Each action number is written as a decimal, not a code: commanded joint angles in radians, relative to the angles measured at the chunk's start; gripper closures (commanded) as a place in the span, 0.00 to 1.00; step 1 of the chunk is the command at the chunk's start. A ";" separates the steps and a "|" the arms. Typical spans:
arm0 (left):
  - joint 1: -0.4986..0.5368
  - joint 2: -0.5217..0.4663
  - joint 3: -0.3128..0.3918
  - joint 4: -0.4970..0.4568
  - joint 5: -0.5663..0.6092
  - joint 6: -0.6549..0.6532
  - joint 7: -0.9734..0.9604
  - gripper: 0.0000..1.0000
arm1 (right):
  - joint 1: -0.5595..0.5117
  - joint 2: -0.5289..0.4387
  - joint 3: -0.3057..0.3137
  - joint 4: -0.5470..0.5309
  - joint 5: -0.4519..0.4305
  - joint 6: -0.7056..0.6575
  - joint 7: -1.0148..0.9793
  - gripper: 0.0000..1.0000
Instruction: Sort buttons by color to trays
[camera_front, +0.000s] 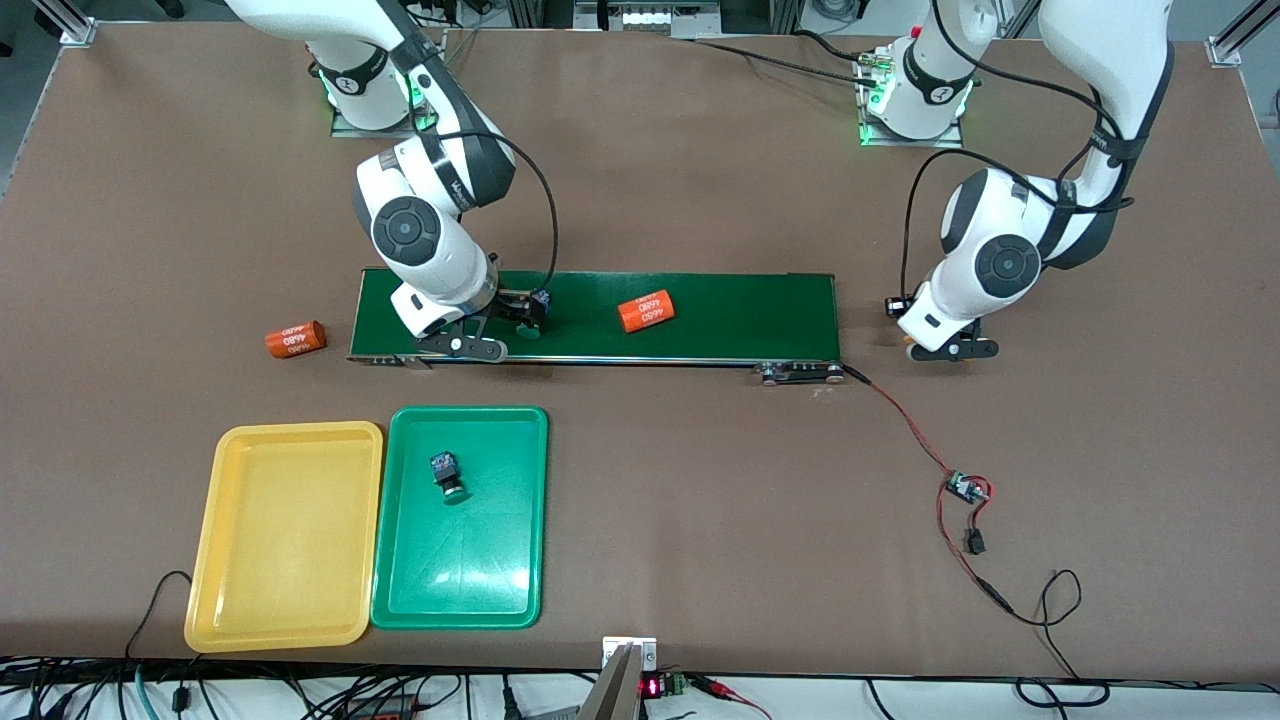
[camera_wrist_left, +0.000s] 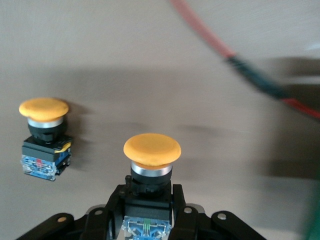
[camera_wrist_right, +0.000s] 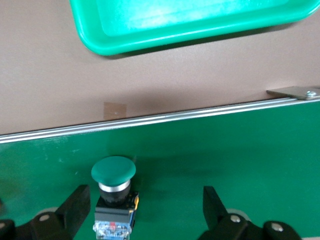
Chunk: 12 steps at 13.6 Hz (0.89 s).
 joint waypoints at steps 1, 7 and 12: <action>-0.045 -0.025 -0.085 0.102 -0.025 -0.098 -0.010 0.75 | 0.006 0.033 0.001 0.010 -0.015 0.010 0.027 0.00; -0.086 0.018 -0.213 0.124 -0.278 0.004 -0.014 0.74 | 0.003 0.054 0.001 0.010 -0.015 0.027 0.019 0.12; -0.130 0.087 -0.216 0.123 -0.281 0.148 -0.016 0.72 | -0.002 0.059 0.001 0.010 -0.017 0.025 0.016 0.57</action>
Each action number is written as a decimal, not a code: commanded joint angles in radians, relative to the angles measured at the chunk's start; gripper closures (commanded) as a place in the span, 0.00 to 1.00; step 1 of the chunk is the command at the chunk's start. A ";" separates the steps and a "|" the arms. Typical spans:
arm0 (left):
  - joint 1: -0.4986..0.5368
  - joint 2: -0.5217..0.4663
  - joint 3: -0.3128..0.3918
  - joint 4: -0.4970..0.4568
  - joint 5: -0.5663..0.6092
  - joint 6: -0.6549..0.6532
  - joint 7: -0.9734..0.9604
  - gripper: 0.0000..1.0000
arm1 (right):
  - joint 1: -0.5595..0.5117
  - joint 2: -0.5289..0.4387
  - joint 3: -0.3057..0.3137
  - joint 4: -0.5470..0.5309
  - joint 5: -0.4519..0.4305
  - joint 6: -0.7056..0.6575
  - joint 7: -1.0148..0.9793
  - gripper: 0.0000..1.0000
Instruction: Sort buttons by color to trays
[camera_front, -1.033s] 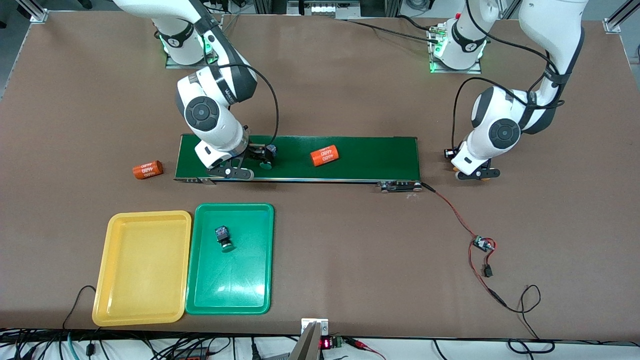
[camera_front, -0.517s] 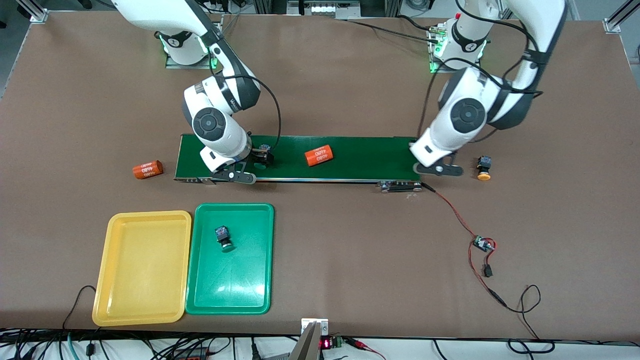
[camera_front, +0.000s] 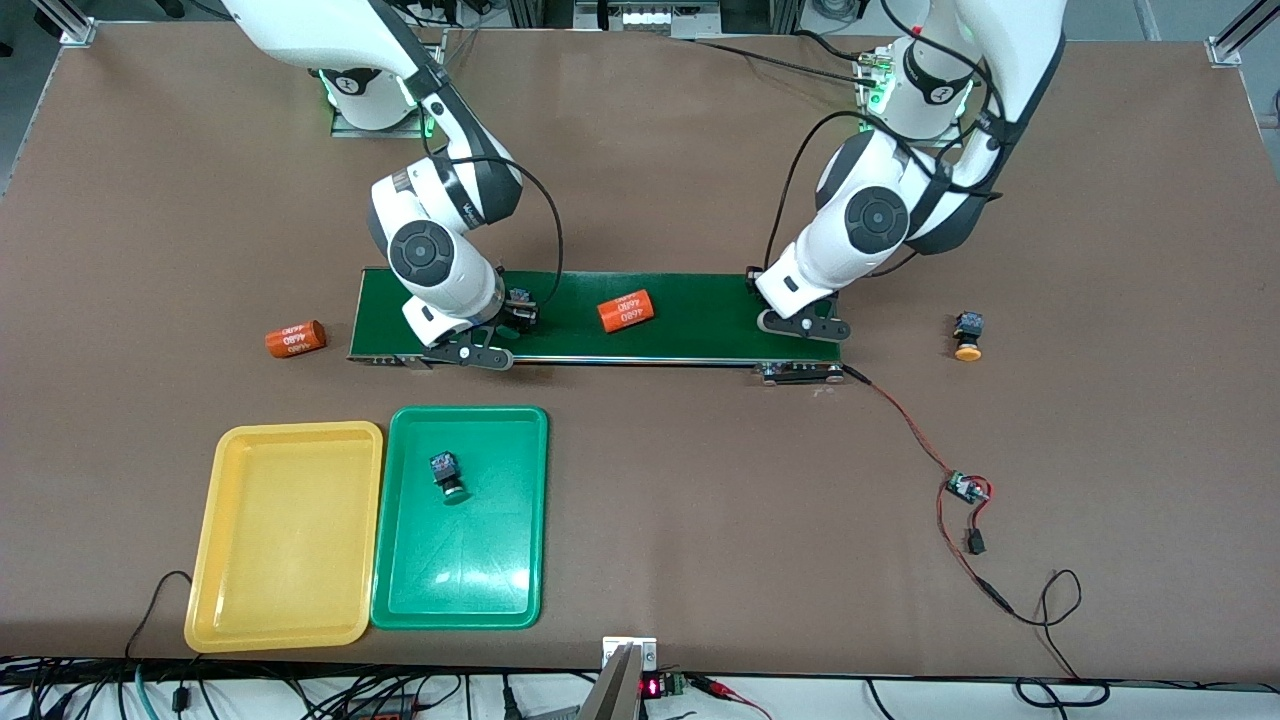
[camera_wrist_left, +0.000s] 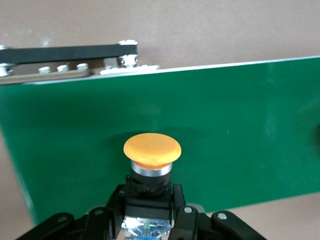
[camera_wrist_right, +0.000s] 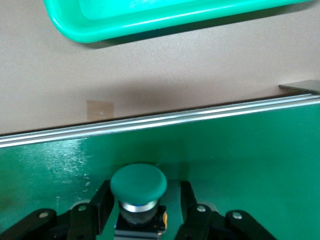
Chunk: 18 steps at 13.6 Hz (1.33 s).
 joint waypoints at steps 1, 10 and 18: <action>-0.014 0.018 0.003 0.009 -0.035 0.036 0.005 0.64 | -0.004 0.003 0.000 0.010 -0.016 0.000 0.014 0.66; 0.077 -0.211 0.108 0.031 -0.062 -0.240 0.014 0.00 | -0.113 -0.012 -0.062 0.256 -0.097 -0.167 -0.228 0.77; 0.109 -0.128 0.305 0.025 0.501 -0.245 0.189 0.00 | -0.204 0.161 -0.145 0.424 -0.159 -0.112 -0.514 0.76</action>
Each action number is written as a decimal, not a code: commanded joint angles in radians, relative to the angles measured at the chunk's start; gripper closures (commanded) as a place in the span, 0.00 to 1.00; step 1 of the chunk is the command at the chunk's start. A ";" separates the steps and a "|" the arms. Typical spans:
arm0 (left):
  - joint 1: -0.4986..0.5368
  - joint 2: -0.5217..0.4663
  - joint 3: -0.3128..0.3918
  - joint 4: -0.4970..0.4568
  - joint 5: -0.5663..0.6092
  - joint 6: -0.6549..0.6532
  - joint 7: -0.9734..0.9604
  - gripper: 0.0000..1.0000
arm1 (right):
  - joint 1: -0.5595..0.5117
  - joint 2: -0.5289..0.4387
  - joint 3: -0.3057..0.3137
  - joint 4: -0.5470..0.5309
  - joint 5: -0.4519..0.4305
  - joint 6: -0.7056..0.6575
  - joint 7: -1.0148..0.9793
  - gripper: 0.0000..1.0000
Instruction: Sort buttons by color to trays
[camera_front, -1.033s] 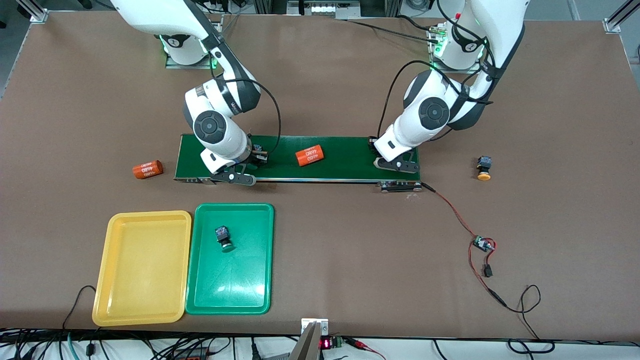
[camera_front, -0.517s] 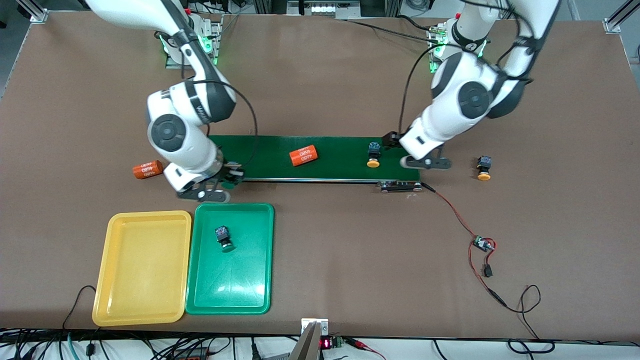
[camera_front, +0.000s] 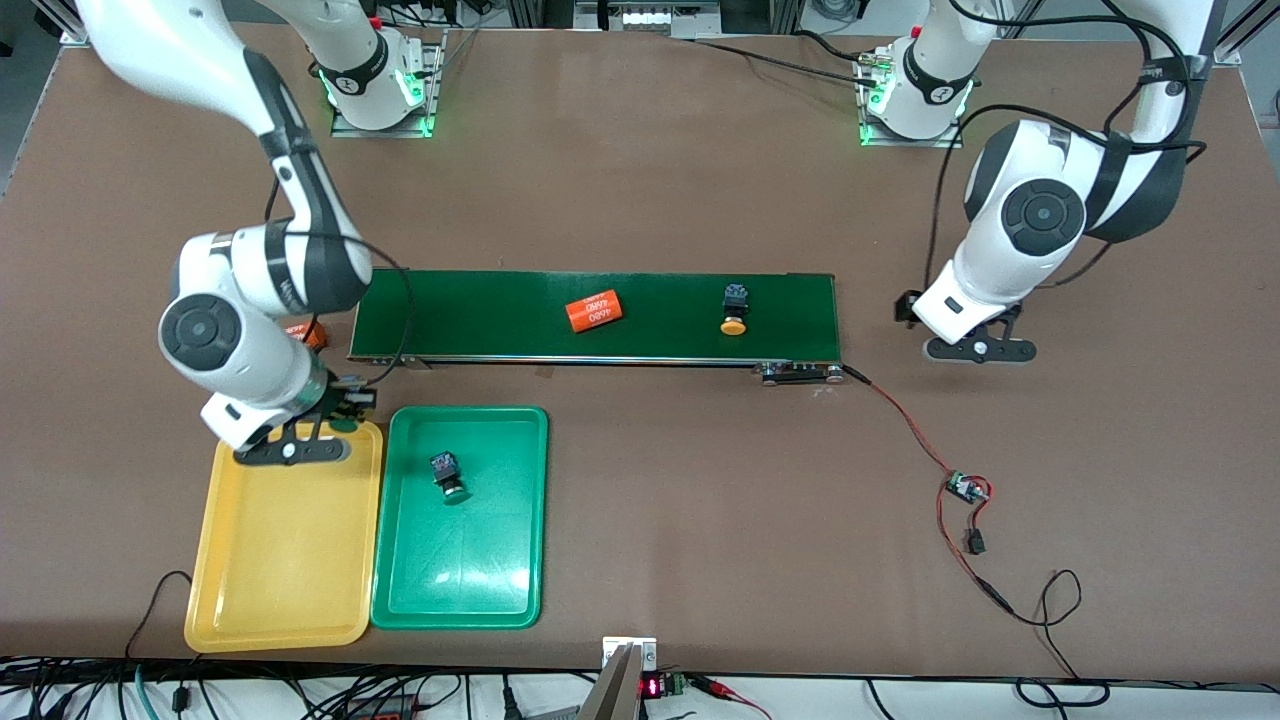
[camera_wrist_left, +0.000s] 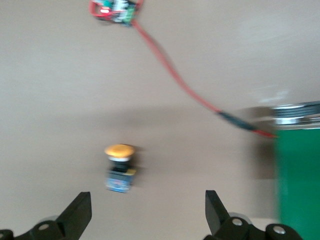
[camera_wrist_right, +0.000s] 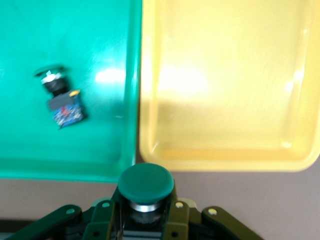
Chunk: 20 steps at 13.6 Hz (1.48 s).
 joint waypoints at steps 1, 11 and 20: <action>0.028 0.082 0.059 -0.001 0.075 0.005 0.102 0.00 | 0.010 0.056 0.006 0.068 -0.007 0.058 -0.012 0.76; 0.026 0.225 0.156 -0.149 0.072 0.268 0.104 0.00 | 0.073 0.242 0.017 0.100 0.008 0.382 0.008 0.71; 0.022 0.204 0.142 -0.142 0.064 0.222 0.096 0.80 | 0.065 0.189 0.015 0.066 0.016 0.351 -0.012 0.00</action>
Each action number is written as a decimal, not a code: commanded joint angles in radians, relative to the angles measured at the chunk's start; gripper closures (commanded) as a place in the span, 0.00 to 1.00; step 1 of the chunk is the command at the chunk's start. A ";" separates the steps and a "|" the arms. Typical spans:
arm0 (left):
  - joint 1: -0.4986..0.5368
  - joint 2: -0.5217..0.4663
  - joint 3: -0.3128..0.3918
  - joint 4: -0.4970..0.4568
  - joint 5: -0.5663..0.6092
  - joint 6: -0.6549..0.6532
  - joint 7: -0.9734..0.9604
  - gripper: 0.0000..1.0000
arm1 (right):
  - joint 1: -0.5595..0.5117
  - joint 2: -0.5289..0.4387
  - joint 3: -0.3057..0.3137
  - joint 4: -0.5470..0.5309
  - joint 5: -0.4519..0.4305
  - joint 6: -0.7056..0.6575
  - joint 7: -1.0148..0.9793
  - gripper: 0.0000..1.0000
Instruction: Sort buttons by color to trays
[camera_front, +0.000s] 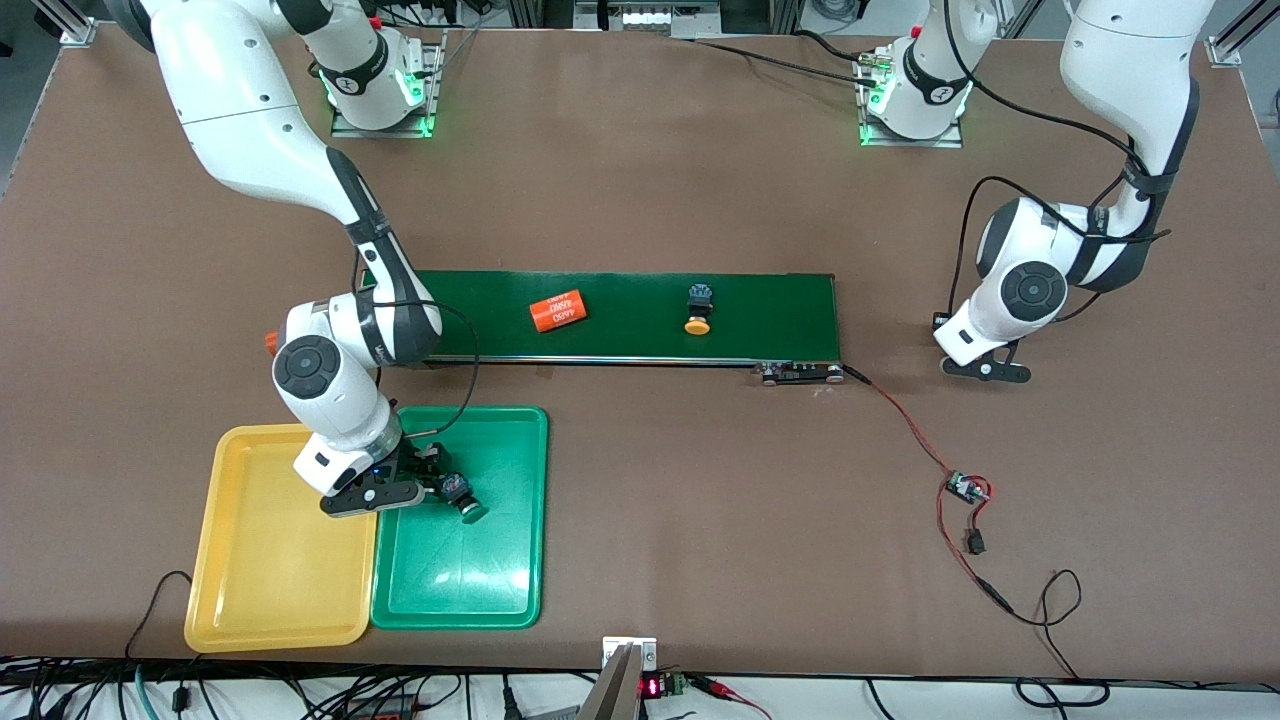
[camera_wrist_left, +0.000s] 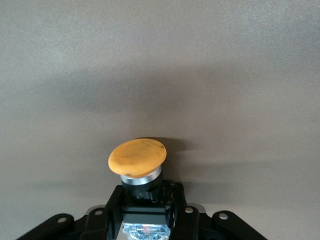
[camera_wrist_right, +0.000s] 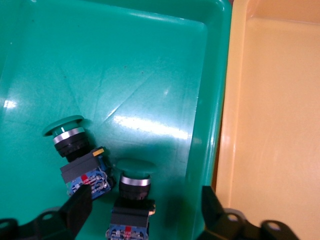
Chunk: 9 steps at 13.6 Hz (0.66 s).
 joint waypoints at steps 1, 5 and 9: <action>-0.011 -0.049 -0.013 0.030 0.012 -0.100 0.000 0.80 | 0.001 -0.073 0.005 -0.036 0.015 -0.083 -0.009 0.00; -0.009 -0.087 -0.188 0.180 -0.163 -0.326 -0.009 0.78 | 0.001 -0.238 0.009 -0.142 0.024 -0.260 0.021 0.00; -0.037 -0.077 -0.315 0.264 -0.353 -0.357 -0.044 0.78 | -0.006 -0.346 0.008 -0.130 0.028 -0.469 0.009 0.00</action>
